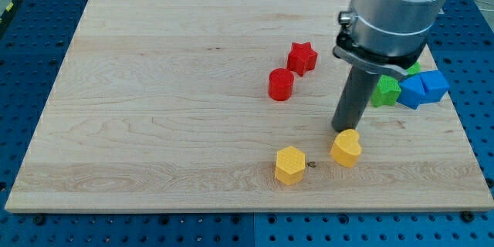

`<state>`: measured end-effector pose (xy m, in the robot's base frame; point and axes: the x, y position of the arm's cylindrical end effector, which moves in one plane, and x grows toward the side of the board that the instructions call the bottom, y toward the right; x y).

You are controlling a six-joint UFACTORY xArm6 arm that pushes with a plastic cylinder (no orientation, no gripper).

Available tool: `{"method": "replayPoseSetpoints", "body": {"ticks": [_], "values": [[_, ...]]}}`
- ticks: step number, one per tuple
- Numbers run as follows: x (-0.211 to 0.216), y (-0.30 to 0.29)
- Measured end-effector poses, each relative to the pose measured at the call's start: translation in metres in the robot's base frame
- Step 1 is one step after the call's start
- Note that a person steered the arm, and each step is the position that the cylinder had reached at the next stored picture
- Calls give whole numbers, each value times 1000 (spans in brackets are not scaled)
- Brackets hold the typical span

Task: Slide the yellow heart into the yellow hexagon

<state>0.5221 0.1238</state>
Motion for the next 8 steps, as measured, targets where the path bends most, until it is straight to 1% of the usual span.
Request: {"method": "replayPoseSetpoints", "body": {"ticks": [1,3,5,6,7,8], "values": [[14,0],[18,-3],[10,69],[35,72],[41,68],[41,31]]}}
